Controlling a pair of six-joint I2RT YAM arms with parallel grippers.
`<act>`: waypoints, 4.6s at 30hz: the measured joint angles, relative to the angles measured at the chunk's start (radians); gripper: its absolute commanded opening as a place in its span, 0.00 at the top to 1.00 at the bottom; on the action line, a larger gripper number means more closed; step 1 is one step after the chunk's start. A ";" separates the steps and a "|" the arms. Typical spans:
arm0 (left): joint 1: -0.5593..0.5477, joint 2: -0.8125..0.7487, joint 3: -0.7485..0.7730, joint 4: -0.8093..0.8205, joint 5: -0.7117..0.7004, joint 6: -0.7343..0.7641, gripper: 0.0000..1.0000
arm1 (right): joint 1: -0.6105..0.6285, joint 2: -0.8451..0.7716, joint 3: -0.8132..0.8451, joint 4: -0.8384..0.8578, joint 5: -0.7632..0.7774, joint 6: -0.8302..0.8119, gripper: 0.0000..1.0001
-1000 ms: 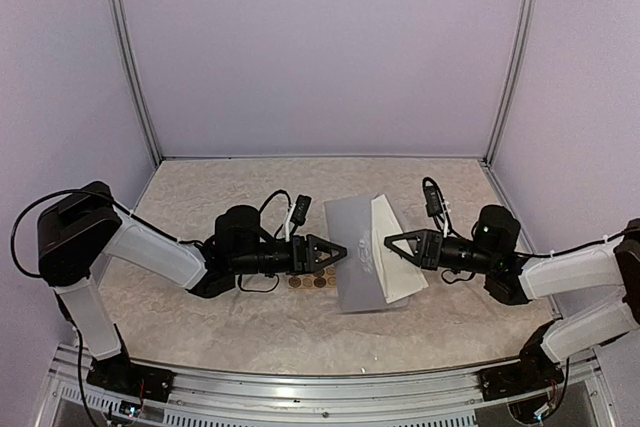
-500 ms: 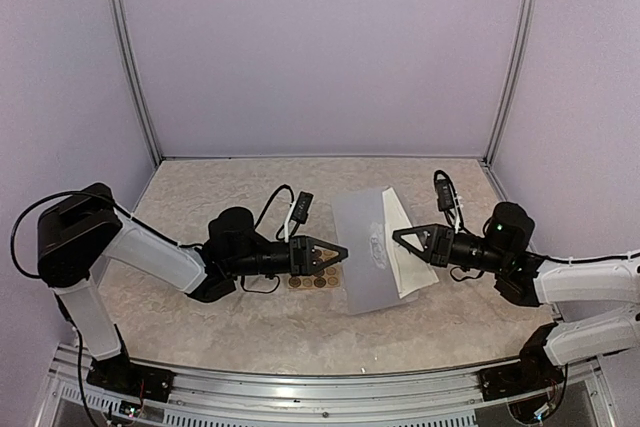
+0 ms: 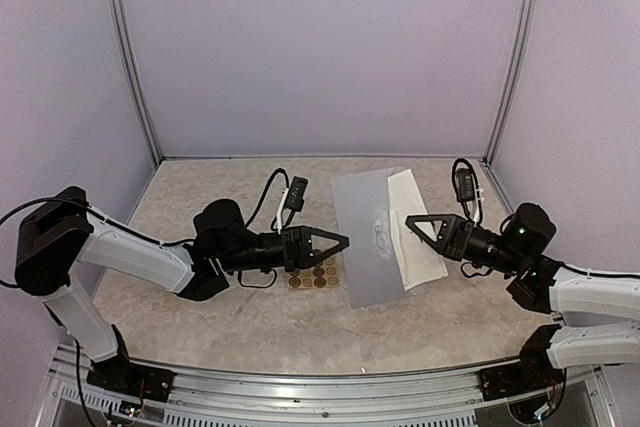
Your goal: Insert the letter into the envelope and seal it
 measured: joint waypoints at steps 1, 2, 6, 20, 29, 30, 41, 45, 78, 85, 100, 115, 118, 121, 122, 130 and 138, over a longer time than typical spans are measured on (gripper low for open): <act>-0.002 -0.010 0.000 -0.002 -0.002 0.003 1.00 | 0.000 -0.018 -0.002 -0.002 0.010 0.001 1.00; -0.004 -0.018 0.000 -0.004 -0.004 0.006 1.00 | 0.000 -0.034 -0.004 -0.003 0.018 0.003 1.00; -0.021 -0.042 0.000 -0.006 -0.011 0.017 1.00 | 0.004 -0.060 -0.004 -0.003 0.029 0.010 1.00; -0.072 -0.063 0.017 -0.050 -0.052 0.065 1.00 | 0.102 -0.045 0.012 0.012 0.107 0.044 1.00; -0.076 -0.066 0.017 -0.049 -0.077 0.077 0.96 | 0.152 0.008 0.041 0.027 0.159 0.047 1.00; -0.076 -0.066 0.018 -0.049 -0.078 0.078 1.00 | 0.159 0.014 0.047 0.027 0.162 0.045 1.00; -0.073 -0.121 0.013 -0.082 -0.097 0.097 1.00 | 0.178 -0.093 0.097 -0.163 0.223 -0.048 0.71; -0.071 -0.147 0.013 -0.096 -0.093 0.105 1.00 | 0.169 -0.142 0.123 -0.269 0.212 -0.093 0.71; -0.067 -0.178 0.002 -0.109 -0.066 0.119 0.94 | 0.115 -0.126 0.146 -0.381 -0.003 -0.127 1.00; -0.067 -0.173 0.004 -0.112 -0.066 0.124 0.97 | 0.115 -0.100 0.146 -0.352 -0.026 -0.116 1.00; -0.067 -0.154 0.008 -0.063 -0.077 0.110 1.00 | 0.145 -0.042 0.136 -0.235 0.008 -0.080 1.00; -0.067 -0.153 0.002 -0.026 -0.095 0.095 1.00 | 0.169 -0.021 0.136 -0.188 0.031 -0.071 1.00; -0.067 -0.153 0.002 -0.023 -0.097 0.093 1.00 | 0.174 -0.018 0.136 -0.181 0.035 -0.071 1.00; -0.067 -0.153 0.002 -0.023 -0.097 0.093 1.00 | 0.175 -0.014 0.136 -0.179 0.039 -0.071 1.00; -0.067 -0.153 0.002 -0.023 -0.098 0.093 1.00 | 0.175 -0.014 0.136 -0.179 0.039 -0.072 1.00; -0.068 -0.153 0.002 -0.035 -0.106 0.094 1.00 | 0.183 -0.010 0.138 -0.192 0.055 -0.080 0.77; -0.042 -0.212 -0.039 -0.159 -0.134 0.119 1.00 | 0.170 -0.179 0.173 -0.423 0.140 -0.158 0.31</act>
